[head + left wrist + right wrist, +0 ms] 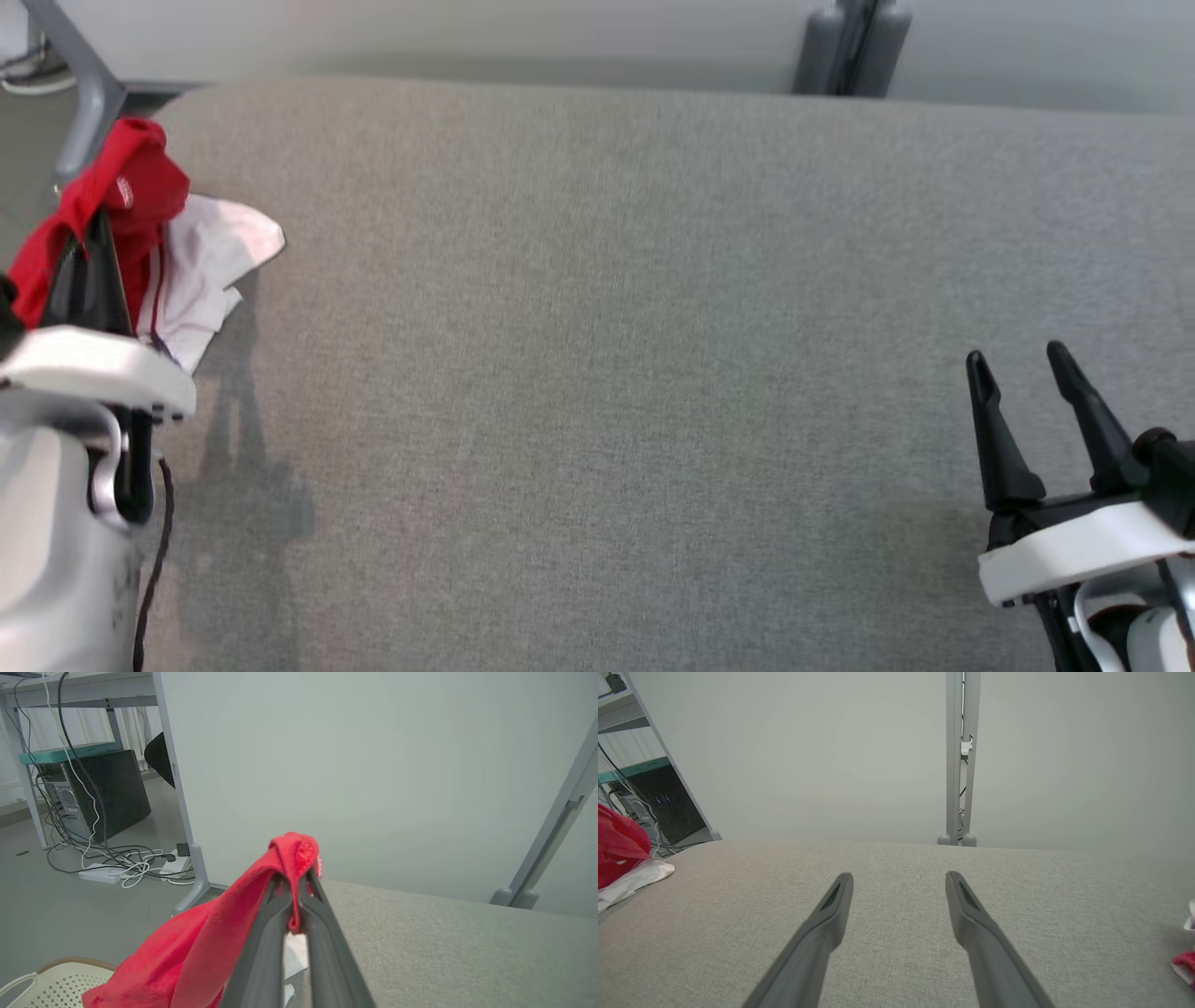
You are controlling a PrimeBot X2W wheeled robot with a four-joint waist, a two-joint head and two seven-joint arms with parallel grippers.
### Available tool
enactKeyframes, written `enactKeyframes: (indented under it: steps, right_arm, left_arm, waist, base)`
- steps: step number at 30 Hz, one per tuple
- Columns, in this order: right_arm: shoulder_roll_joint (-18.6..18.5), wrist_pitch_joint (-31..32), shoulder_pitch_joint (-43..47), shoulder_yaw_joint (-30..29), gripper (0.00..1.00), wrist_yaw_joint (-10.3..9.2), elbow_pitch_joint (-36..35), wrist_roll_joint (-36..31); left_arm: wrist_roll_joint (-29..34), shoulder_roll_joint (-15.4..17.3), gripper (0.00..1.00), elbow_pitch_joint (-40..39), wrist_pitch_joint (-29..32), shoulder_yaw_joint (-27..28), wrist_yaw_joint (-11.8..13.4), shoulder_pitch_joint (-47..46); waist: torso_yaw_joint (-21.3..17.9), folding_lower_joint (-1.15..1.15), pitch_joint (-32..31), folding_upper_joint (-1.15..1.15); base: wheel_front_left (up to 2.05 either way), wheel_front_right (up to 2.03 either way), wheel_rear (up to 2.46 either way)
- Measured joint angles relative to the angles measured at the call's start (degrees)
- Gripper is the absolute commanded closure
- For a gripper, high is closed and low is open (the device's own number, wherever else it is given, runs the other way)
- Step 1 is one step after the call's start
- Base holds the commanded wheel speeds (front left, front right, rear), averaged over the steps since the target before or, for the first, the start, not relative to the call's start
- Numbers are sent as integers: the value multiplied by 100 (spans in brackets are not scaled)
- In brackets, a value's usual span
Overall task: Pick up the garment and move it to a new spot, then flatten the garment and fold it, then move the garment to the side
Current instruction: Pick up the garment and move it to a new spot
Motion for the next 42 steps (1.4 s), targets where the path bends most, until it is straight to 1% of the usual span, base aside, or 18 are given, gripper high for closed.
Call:
enactKeyframes:
  steps: [4, 8, 13, 16, 20, 24, 30, 35, 38, 39, 40, 42]
  right_arm:
    - [60, -45, 176, -1, 0, 0, 102, 30]
    - [108, -64, 375, -22, 0, 0, 129, 25]
    - [157, -85, 541, -54, 0, 0, 73, -27]
    - [164, -48, 609, -87, 0, 0, -18, -71]
    - [167, 12, 604, -89, 0, 0, -126, -77]
    - [180, 22, 521, -38, 0, 0, -205, -77]
    - [196, -37, 343, -23, 0, 0, -204, -57]
    - [232, -187, 191, 9, 0, 0, -90, 41]
    - [256, -298, 97, 51, 0, 0, 4, 89]
    - [261, -332, 66, 51, 0, 0, 51, 103]
    - [261, -332, 66, 51, 0, 0, 51, 103]
    - [268, -420, 14, 49, 0, 0, 126, 146]
  left_arm:
    - [194, -29, 100, -973, 1, 145, 199, 886]
    - [267, -32, 100, -1939, 30, 172, 409, 1767]
    - [356, -114, 100, -3172, 450, 20, 667, 2727]
    - [431, -189, 100, -3807, 731, -170, 758, 3021]
    - [502, -297, 100, -4329, 991, -475, 798, 3112]
    - [531, -485, 100, -4484, 1079, -850, 668, 2887]
    - [601, -847, 100, -4222, 1123, -1594, 244, 2178]
    - [735, -1170, 100, -3820, 1098, -2112, -74, 1327]
    - [786, -1308, 100, -3585, 1038, -2330, -166, 796]
    - [784, -1348, 100, -3511, 1010, -2383, -176, 634]
    - [784, -1348, 100, -3511, 1010, -2383, -176, 634]
    - [775, -1401, 100, -3309, 966, -2437, -181, 391]
  waist:
    - [-68, 0, -354, 0]
    - [-160, 0, -667, 0]
    - [-325, 0, -972, 0]
    - [-445, 0, -1097, 0]
    - [-624, 0, -1138, 0]
    - [-849, 0, -1043, 0]
    - [-1341, 0, -789, 0]
    - [-1815, 0, -463, 0]
    - [-2113, 0, -259, 0]
    - [-2208, 0, -192, 0]
    - [-2208, 0, -192, 0]
    - [-2387, 0, -49, 0]
  base:
    - [0, 0, 0]
    - [0, 0, 0]
    - [0, 0, 0]
    - [0, 0, 0]
    - [0, 0, 0]
    - [0, 0, 0]
    - [0, 0, 0]
    - [0, 0, 0]
    - [0, 0, 0]
    - [0, 0, 0]
    - [0, 0, 0]
    - [0, 0, 0]
